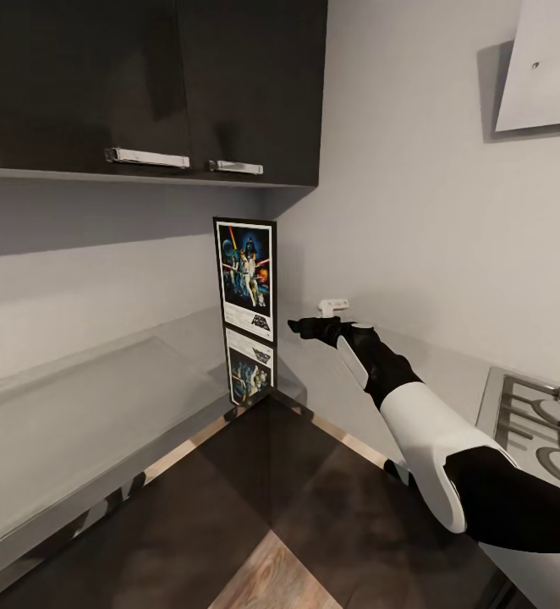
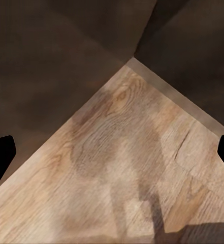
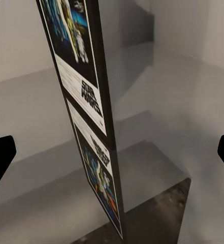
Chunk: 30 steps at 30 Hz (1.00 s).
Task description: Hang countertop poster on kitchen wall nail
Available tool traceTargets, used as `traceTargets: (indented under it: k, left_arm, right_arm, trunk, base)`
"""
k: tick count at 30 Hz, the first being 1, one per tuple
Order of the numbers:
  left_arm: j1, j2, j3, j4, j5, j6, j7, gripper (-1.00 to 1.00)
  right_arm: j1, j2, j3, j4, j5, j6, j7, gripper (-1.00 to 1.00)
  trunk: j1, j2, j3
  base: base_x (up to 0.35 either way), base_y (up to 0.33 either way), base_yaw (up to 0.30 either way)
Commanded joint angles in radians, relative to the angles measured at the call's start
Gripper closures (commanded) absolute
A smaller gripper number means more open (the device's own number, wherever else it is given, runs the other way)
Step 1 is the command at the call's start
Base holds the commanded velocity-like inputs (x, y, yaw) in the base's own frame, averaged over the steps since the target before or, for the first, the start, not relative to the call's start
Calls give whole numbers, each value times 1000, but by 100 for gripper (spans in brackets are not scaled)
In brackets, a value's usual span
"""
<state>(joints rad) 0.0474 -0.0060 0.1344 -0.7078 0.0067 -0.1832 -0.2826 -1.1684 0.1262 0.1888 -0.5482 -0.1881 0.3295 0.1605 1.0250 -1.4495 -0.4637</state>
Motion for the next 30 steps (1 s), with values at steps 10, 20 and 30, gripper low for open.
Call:
traceTargets:
  k: [10, 20, 30]
  left_arm:
    - [0, 1, -2, 0, 0, -1, -7, -100]
    - [0, 2, -2, -1, -1, -2, -7, -100]
    - [0, 3, -1, -9, 1, -2, -8, -100]
  right_arm:
    - [-1, 6, 4, 2, -10, 5, 32, -100]
    - [-2, 17, 4, 9, -14, 10, 74, -100]
    - [-233, 37, 2, 277, -92, 8, 67, -100]
  trunk:
    - [0, -1, -1]
    - [0, -1, -1]
    - [0, -1, -1]
  base:
    - [92, 0, 0]
    - [81, 0, 0]
    - [47, 0, 0]
